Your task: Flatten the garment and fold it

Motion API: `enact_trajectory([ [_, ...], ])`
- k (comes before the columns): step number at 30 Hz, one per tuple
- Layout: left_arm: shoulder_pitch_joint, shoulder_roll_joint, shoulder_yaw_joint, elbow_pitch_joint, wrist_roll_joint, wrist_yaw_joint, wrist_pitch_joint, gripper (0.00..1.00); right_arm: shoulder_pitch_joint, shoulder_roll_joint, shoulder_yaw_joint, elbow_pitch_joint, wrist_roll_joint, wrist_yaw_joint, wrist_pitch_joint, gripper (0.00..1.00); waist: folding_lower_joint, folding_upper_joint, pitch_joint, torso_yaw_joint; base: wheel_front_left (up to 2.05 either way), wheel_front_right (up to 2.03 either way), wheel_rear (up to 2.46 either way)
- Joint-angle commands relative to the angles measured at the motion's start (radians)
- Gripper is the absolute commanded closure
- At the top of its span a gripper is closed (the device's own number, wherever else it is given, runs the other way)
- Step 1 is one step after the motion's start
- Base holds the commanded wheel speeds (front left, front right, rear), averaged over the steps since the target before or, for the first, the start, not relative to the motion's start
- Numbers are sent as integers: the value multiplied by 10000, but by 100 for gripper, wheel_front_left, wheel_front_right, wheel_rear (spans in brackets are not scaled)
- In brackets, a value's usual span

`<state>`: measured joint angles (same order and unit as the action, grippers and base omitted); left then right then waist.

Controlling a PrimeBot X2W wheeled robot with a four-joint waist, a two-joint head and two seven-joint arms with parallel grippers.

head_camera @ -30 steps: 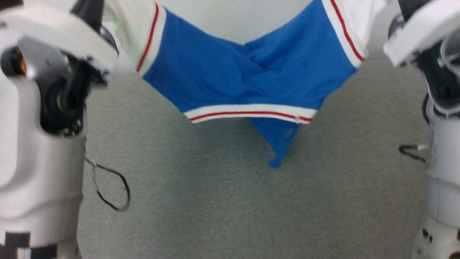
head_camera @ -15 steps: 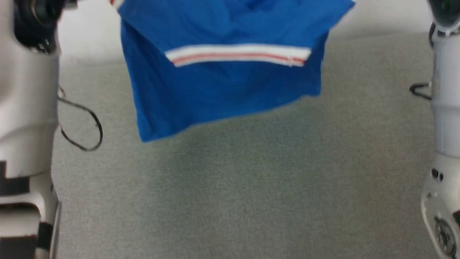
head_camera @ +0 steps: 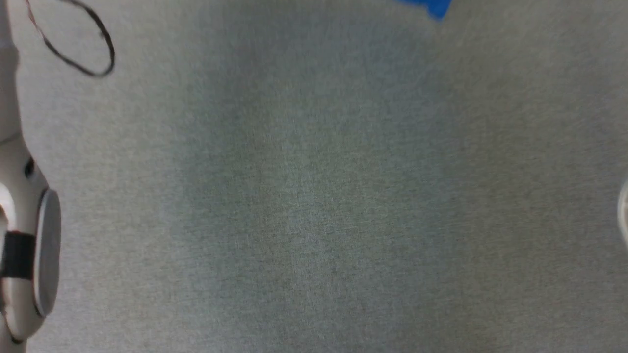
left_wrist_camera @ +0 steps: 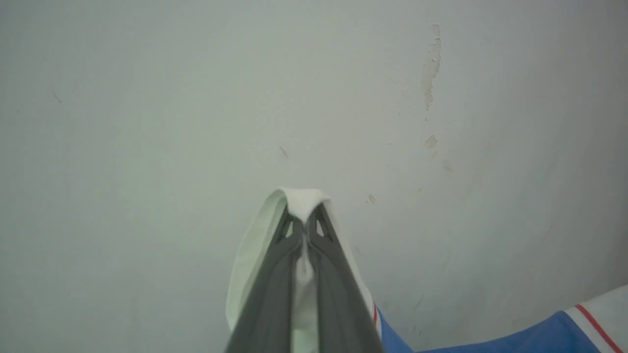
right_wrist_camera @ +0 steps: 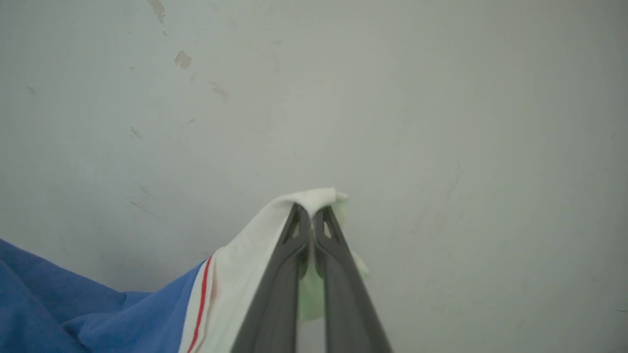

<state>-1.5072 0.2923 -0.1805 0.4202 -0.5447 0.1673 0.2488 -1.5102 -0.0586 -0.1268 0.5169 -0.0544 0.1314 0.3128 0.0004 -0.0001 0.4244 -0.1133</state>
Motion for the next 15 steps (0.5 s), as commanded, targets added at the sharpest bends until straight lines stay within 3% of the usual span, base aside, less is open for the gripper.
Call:
enact_trajectory([
  [1, -291, -46, 70, 52, -96, -184, -203, 100, -260, 39, -78, 19, -208, -7, -150, 100, -4, 1, 1800, 170, 0, 0, 0],
  [9, -777, -45, 442, 547, -586, -1255, -1712, 100, -1199, -842, 526, 778, -1244, -7, -1602, 100, -4, 1, 3033, 670, 0, 0, 0],
  [15, -631, 179, 893, 1071, -986, -1753, -2495, 100, -1472, -1210, 966, 1391, -1510, -7, -2504, 100, -4, 1, 3531, 832, 0, 0, 0],
])
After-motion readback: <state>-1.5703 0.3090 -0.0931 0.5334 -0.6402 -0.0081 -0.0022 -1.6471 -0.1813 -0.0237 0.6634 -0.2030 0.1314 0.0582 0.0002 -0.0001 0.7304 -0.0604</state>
